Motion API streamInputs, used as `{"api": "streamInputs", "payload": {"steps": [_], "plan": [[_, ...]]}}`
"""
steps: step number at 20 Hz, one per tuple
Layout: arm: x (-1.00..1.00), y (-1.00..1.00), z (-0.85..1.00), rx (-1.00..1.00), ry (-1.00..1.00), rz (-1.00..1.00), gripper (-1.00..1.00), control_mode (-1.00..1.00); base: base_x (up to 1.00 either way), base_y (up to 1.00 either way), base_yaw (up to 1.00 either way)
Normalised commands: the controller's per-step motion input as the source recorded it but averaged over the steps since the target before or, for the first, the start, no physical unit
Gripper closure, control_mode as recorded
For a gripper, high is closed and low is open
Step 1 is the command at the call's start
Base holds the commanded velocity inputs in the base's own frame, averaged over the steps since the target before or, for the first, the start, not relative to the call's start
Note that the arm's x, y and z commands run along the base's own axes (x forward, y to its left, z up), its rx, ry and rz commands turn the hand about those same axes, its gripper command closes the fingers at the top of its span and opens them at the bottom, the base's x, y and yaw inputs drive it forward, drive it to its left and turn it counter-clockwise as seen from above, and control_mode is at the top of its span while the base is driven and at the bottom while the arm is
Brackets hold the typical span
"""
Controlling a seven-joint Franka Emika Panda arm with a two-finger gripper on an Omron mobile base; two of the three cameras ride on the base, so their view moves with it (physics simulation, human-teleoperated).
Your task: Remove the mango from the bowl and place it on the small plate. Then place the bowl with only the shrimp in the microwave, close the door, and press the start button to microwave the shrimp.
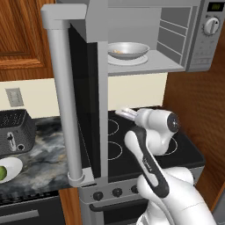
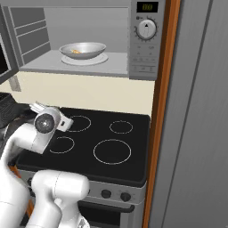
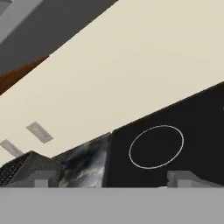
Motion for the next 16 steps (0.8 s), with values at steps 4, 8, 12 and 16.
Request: {"api": "streamInputs", "payload": {"steps": [4,8,12,16], "plan": [[-0.16,0.10,-0.68,-0.37,0.12,0.00,-1.00,-1.00,0.00,0.00,0.00],[-0.45,0.04,-0.03,-0.42,-0.12,-0.12,-1.00,-1.00,0.00,0.00,0.00],[-0.38,0.04,0.11,-0.42,-0.21,-0.28,-1.00,-1.00,0.00,0.00,0.00],[-0.25,0.14,0.03,-0.43,-0.09,-0.31,-1.00,-1.00,0.00,0.00,0.00]]}}
